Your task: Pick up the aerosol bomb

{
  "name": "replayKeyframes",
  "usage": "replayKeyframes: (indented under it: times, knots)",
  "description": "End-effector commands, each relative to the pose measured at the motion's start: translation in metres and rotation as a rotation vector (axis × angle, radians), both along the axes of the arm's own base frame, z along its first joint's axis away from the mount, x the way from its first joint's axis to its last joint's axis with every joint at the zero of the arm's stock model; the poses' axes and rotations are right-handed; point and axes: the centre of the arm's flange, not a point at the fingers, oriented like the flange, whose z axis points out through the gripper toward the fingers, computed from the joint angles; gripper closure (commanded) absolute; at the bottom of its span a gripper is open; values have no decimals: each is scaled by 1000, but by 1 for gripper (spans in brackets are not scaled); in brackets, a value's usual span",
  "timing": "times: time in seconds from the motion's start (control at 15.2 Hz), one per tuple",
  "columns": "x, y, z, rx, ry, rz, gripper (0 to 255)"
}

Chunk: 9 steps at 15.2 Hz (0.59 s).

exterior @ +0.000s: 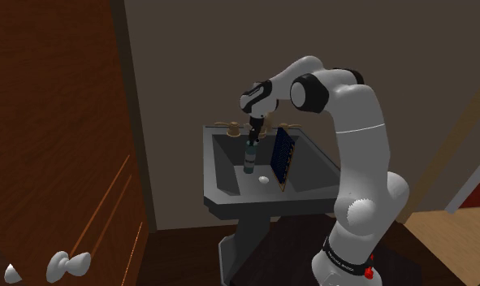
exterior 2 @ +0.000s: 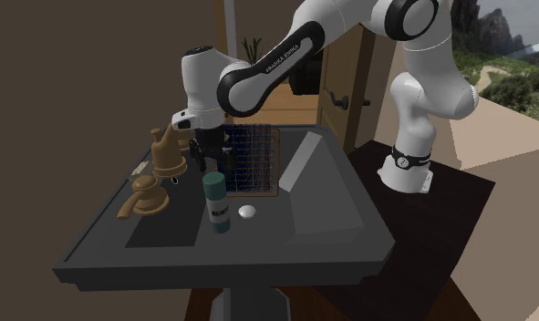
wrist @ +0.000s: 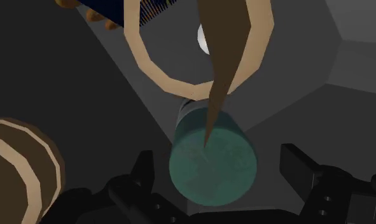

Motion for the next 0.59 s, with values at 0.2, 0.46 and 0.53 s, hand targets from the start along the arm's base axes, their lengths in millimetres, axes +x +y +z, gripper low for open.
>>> replayKeyframes:
  times: [0.2,0.46,0.53]
  knots:
    - [0,-1,-27,-1,-1,1,0]
    - [1,-2,-36,-1,-1,1,255]
    - [0,-2,-36,-1,-1,1,255]
